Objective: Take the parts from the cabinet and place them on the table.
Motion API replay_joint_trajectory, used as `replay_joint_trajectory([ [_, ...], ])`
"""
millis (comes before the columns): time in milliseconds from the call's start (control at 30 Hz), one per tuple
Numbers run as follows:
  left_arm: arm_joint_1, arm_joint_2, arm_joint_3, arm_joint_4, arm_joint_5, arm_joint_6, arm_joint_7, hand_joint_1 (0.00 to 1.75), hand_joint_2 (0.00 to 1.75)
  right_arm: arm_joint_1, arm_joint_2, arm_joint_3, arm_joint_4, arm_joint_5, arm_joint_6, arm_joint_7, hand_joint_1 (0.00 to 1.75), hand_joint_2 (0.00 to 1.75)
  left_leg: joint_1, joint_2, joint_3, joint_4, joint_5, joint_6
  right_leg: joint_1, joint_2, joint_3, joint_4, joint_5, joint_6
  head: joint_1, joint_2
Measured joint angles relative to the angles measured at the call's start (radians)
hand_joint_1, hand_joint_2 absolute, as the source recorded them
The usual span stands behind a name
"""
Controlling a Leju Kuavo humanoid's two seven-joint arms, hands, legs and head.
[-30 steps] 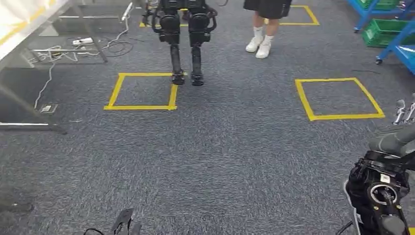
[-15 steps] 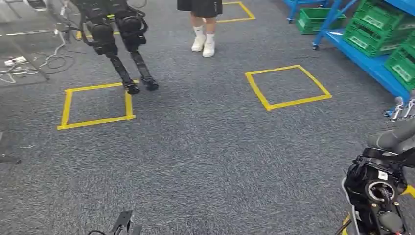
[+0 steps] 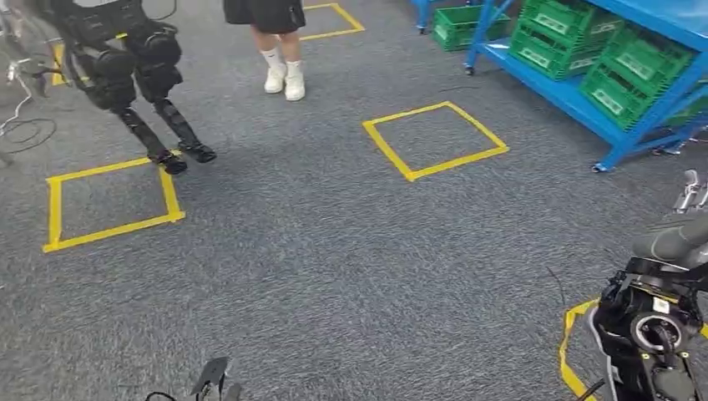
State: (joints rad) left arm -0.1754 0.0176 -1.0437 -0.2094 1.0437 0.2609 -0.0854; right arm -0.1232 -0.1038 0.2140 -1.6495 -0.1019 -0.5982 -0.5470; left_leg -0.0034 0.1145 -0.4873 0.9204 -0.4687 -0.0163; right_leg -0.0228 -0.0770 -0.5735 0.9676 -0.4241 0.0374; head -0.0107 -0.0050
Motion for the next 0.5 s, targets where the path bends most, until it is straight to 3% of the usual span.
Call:
replay_joint_trajectory([
  [100, -0.001, -0.001, 0.0, 0.0, 0.0, 0.0, 0.001, 0.0, 0.0, 0.0, 0.0, 0.0, 0.0, 0.0, 0.0, 0.0, 0.0, 0.0, 0.006, 0.037, 0.007, -0.001, -0.007, -0.013, 0.008, 0.041, -0.006, 0.0, 0.0, -0.022, -0.004, 0.0],
  [133, -0.003, -0.002, 0.0, 0.0, 0.0, 0.0, 0.001, 0.0, 0.0, 0.0, 0.0, 0.0, 0.0, 0.0, 0.0, 0.0, 0.0, 0.0, 0.012, 0.006, 0.006, 0.012, -0.022, -0.02, 0.004, 0.055, -0.002, -0.002, 0.002, -0.027, -0.006, 0.0],
  [167, -0.005, -0.004, 0.0, 0.0, -0.001, 0.0, 0.001, 0.0, 0.0, -0.002, 0.0, 0.0, 0.0, 0.0, -0.001, -0.002, 0.0, 0.0, 0.013, -0.054, -0.014, 0.061, -0.056, -0.021, 0.003, 0.065, -0.003, -0.002, 0.002, -0.031, -0.01, 0.0],
  [200, -0.004, -0.005, 0.0, 0.0, -0.001, -0.001, 0.001, 0.0, 0.0, -0.002, 0.0, 0.0, 0.0, 0.0, -0.001, -0.001, 0.0, 0.0, 0.014, -0.086, -0.056, 0.15, -0.101, -0.02, 0.004, 0.076, -0.003, -0.001, 0.003, -0.036, -0.011, 0.0],
  [267, 0.002, -0.006, 0.0, 0.0, -0.001, -0.002, 0.002, 0.0, 0.0, -0.001, 0.0, 0.0, 0.0, 0.0, 0.0, -0.001, 0.0, 0.0, 0.012, -0.107, -0.153, 0.337, -0.167, -0.017, 0.009, 0.105, -0.004, -0.001, 0.003, -0.042, -0.019, 0.0],
  [300, 0.006, -0.006, 0.0, 0.0, -0.001, -0.002, 0.003, 0.0, 0.0, -0.001, 0.0, 0.0, 0.0, 0.0, 0.0, -0.001, 0.0, 0.0, 0.012, -0.108, -0.182, 0.375, -0.166, -0.013, 0.012, 0.124, -0.003, -0.001, 0.003, -0.043, -0.019, 0.0],
  [333, 0.007, -0.006, 0.0, 0.0, -0.001, -0.002, 0.003, 0.0, 0.0, -0.001, 0.0, 0.001, 0.0, 0.0, 0.0, -0.001, 0.0, 0.0, 0.011, -0.109, -0.183, 0.358, -0.14, -0.008, 0.014, 0.141, -0.002, -0.001, 0.003, -0.044, -0.021, 0.0],
  [367, 0.006, -0.007, 0.0, 0.0, -0.001, -0.002, 0.003, 0.0, 0.0, 0.0, 0.0, 0.001, 0.0, 0.0, 0.0, 0.0, 0.0, 0.0, 0.008, -0.112, -0.164, 0.298, -0.096, 0.0, 0.014, 0.158, -0.001, -0.001, 0.003, -0.044, -0.021, 0.0],
  [400, 0.004, -0.007, 0.0, 0.0, -0.001, -0.002, 0.003, 0.0, 0.0, -0.001, 0.0, 0.001, 0.0, 0.0, 0.0, 0.0, 0.0, 0.0, 0.006, -0.125, -0.124, 0.194, -0.036, 0.009, 0.014, 0.176, 0.002, -0.001, 0.003, -0.044, -0.022, 0.0],
  [433, 0.003, -0.006, 0.0, 0.0, -0.001, -0.002, 0.003, 0.0, 0.0, -0.001, 0.0, 0.001, 0.0, 0.0, 0.0, 0.0, 0.0, 0.0, 0.005, -0.154, -0.083, 0.099, 0.011, 0.016, 0.013, 0.19, 0.004, -0.001, 0.004, -0.044, -0.023, 0.0],
  [467, 0.003, -0.003, 0.0, 0.0, -0.003, -0.002, 0.003, 0.0, 0.0, -0.001, 0.0, 0.001, 0.0, 0.0, 0.0, 0.0, 0.0, 0.0, 0.004, -0.218, -0.06, 0.032, 0.023, 0.022, 0.014, 0.203, 0.001, 0.0, 0.003, -0.041, -0.023, 0.0],
  [500, 0.003, -0.003, 0.0, 0.0, -0.004, -0.002, 0.003, 0.0, 0.0, 0.001, 0.0, 0.001, 0.0, 0.0, 0.0, 0.003, 0.0, 0.0, 0.008, -0.206, -0.057, 0.024, 0.025, 0.018, 0.015, 0.217, -0.002, 0.002, 0.003, -0.037, -0.021, 0.0],
])
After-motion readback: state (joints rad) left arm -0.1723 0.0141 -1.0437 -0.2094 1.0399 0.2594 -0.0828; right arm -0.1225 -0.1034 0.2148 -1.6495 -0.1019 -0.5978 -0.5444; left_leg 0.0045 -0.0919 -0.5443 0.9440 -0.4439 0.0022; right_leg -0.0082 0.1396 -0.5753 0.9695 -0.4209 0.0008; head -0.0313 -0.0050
